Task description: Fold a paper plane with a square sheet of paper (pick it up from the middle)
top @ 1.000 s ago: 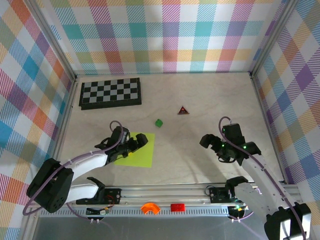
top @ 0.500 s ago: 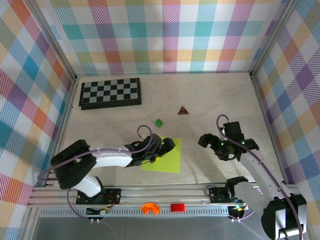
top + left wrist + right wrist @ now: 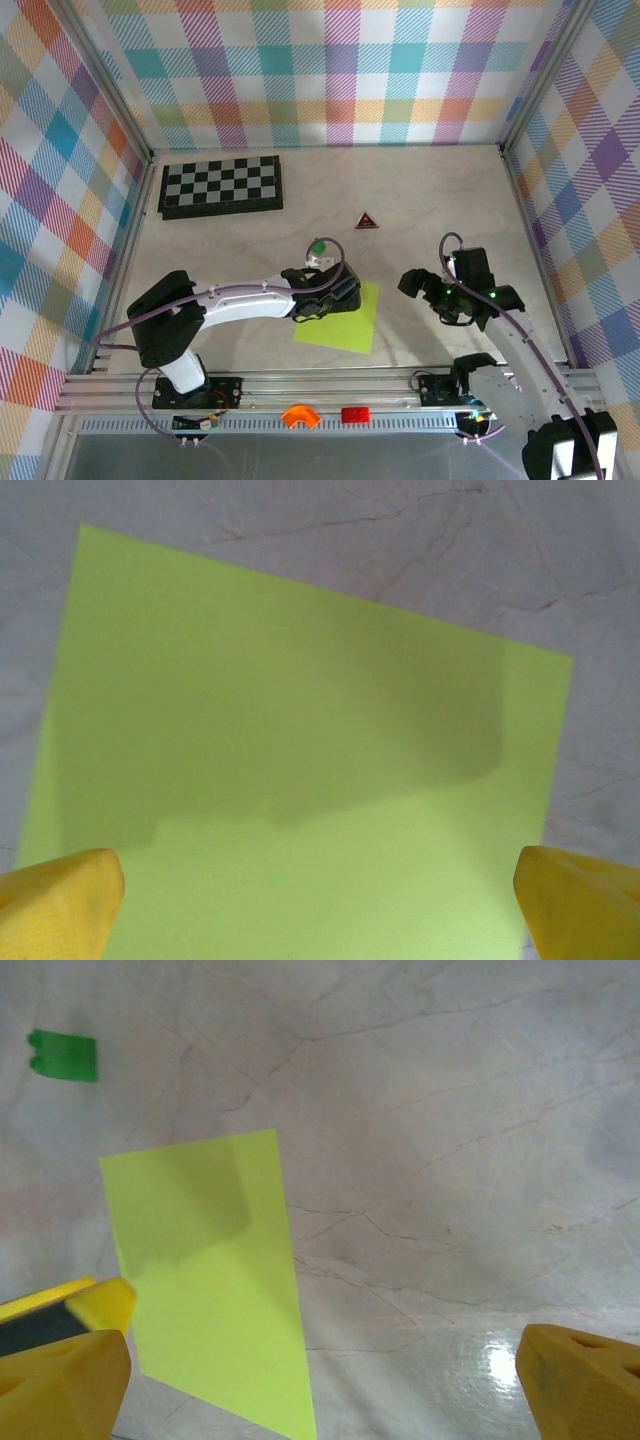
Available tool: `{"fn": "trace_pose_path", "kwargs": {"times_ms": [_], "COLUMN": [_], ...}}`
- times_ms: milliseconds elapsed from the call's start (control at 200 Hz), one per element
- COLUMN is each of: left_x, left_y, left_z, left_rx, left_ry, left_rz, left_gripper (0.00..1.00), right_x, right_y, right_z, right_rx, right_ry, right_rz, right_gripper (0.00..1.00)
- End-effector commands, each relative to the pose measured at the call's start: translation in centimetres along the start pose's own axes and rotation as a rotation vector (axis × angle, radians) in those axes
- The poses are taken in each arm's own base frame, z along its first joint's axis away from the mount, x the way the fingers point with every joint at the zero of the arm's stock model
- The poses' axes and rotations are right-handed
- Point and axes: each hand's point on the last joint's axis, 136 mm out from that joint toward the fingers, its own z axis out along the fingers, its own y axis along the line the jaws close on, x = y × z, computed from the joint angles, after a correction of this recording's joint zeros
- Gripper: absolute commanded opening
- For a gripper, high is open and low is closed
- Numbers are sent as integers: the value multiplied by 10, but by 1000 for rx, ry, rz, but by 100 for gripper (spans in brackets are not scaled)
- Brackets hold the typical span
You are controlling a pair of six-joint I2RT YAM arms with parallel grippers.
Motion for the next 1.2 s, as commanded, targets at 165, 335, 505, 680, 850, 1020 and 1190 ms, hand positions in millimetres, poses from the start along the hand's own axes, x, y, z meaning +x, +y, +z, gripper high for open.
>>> {"fn": "trace_pose_path", "kwargs": {"times_ms": [165, 335, 505, 680, 850, 1020, 1190], "left_x": [24, 32, 30, 30, 37, 31, 17], "left_y": [8, 3, 21, 51, 71, 73, 42], "left_z": [5, 18, 24, 28, 32, 25, 22], "left_rx": [-139, -143, -245, -360, -356, -360, -241], "left_ry": [264, 315, 288, 256, 239, 205, 181], "left_rz": [353, 359, 322, 206, 25, 1, 88], "left_gripper": [100, 100, 100, 100, 100, 100, 100], "right_x": [2, 1, 3, 2, 4, 7, 7], "right_y": [0, -5, -6, -8, -8, -10, 1], "right_z": [1, 0, 2, 2, 0, 0, 1], "right_rx": [17, 29, 20, 30, 25, 14, -50], "right_ry": [46, 21, 22, 14, 9, 2, 7], "right_rz": [47, 68, 86, 99, 112, 123, 101], "right_gripper": [99, 99, 99, 99, 99, 99, 99]}}
